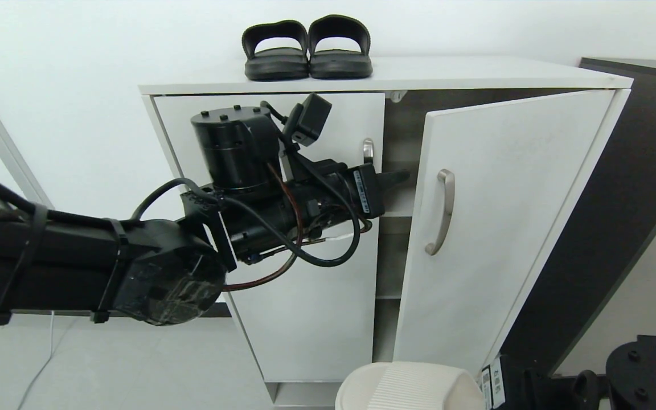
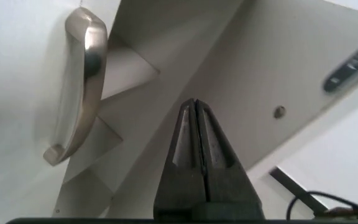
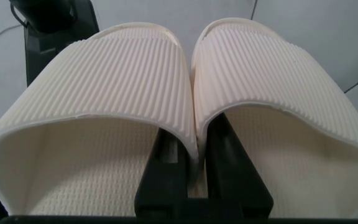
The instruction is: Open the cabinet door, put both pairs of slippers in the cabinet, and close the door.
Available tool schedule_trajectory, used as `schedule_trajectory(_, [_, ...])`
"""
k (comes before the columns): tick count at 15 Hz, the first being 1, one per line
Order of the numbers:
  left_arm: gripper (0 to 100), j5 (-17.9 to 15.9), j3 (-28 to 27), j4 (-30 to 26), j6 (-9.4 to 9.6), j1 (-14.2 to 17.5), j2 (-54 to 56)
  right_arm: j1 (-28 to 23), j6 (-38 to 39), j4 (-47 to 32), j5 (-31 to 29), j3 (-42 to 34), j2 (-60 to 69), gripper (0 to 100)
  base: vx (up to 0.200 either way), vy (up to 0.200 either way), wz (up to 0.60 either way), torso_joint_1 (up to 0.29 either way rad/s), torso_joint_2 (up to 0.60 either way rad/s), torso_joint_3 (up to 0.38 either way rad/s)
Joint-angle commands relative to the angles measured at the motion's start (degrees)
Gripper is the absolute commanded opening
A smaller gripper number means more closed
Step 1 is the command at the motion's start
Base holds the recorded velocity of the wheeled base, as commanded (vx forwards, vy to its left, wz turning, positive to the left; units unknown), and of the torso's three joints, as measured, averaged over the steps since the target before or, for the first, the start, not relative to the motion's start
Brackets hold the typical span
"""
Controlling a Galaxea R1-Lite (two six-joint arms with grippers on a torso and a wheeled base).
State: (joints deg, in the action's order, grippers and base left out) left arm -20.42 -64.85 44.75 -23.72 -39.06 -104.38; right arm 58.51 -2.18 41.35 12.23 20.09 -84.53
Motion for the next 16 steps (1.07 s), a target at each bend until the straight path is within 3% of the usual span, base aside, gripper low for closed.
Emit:
schedule_trajectory(1, [0, 0.20, -1.50, -0.10, -0.01, -0.05, -2.15, 0.55, -0.02, 0.05, -0.01, -0.23, -0.55, 0, 0.000, 0.000, 0.00, 0.000, 0.00, 0.000])
schedule_trajectory(5, [0, 0.47, -2.21, 0.16, -0.01, -1.02, -3.11, 1.43, -0.02, -0.04, -0.01, -0.58, -0.72, 0, -0.200, 0.000, 0.00, 0.001, 0.00, 0.002])
schedule_trajectory(7, [0, 0.47, -1.59, 0.25, 0.61, -4.71, -2.67, 1.51, -0.02, 0.13, 0.08, -1.02, -1.25, 0, -0.200, 0.000, 0.00, -0.005, 0.00, 0.002])
schedule_trajectory(9, [0, 0.56, -0.71, 0.34, 3.16, -7.87, -2.41, 1.87, -0.02, 0.13, -0.01, -1.28, -1.52, 0, -0.200, 0.000, 0.00, 0.000, 0.00, 0.002])
schedule_trajectory(16, [0, 1.43, 0.34, 0.95, 3.33, -6.38, -0.74, 1.95, -0.02, 0.13, 0.08, -1.37, -1.52, 0, -0.029, 0.000, 0.00, 0.001, 0.00, 0.001])
